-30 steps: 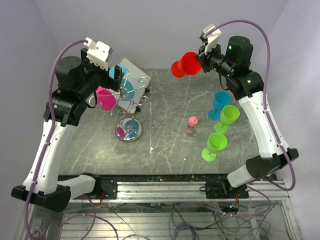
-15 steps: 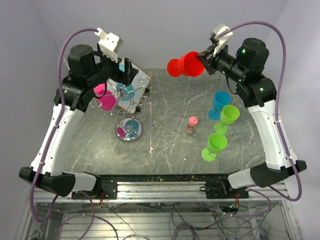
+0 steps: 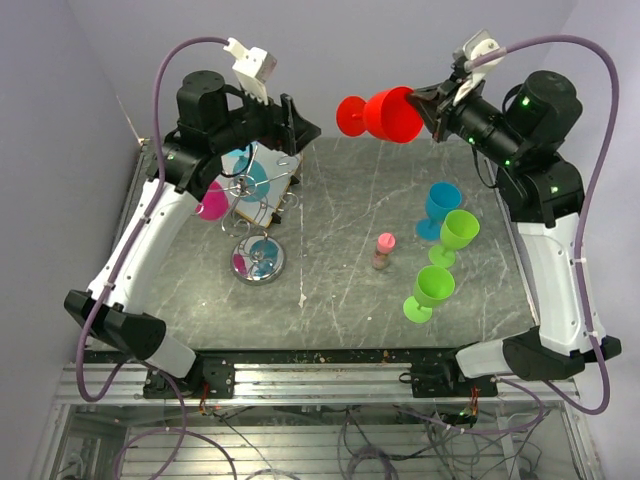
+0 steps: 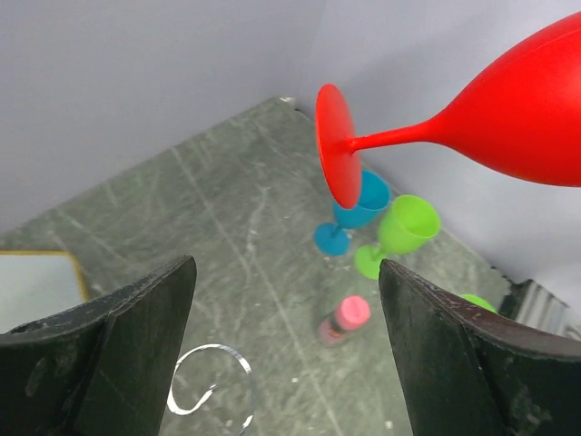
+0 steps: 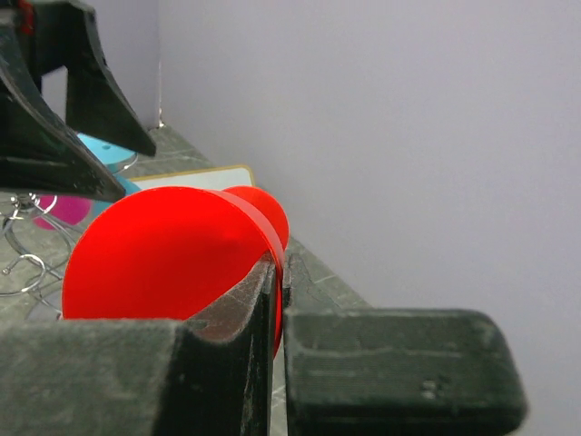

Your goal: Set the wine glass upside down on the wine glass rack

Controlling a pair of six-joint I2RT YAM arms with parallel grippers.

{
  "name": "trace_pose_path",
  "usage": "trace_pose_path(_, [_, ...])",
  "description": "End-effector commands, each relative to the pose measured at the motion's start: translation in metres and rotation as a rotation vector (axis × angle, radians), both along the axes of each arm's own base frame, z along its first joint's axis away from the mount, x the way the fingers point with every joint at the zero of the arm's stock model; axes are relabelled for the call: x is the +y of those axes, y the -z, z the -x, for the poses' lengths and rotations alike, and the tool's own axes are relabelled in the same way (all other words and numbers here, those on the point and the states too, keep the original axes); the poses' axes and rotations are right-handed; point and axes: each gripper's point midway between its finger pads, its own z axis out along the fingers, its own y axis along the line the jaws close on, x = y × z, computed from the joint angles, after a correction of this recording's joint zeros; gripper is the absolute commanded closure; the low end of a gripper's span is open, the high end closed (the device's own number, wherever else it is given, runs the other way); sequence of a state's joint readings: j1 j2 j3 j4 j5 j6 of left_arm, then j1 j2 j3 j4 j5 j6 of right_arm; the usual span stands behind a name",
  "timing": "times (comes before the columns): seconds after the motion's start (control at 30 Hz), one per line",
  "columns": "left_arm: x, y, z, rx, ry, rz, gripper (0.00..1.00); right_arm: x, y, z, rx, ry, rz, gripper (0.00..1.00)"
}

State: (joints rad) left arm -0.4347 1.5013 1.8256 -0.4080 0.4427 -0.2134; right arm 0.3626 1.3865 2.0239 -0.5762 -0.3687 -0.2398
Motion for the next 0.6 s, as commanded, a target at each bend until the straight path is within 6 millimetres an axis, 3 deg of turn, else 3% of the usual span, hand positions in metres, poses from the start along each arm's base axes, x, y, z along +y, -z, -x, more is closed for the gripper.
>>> trace_pose_path(0.0, [-0.031, -0.026, 0.020, 0.033, 0.124, 0.130, 0.10, 0.001, -0.025, 0.021, -0.033, -0.064, -0.040, 1.00])
trace_pose_path(0.33, [-0.050, -0.014, 0.019, 0.108, 0.187, 0.176, 0.19, 0.013, -0.026, 0.024, -0.018, -0.139, -0.047, 1.00])
trace_pose_path(0.57, [-0.058, -0.012, 0.020, 0.123, 0.230, 0.197, 0.39, 0.015, -0.022, 0.027, -0.007, -0.161, -0.044, 1.00])
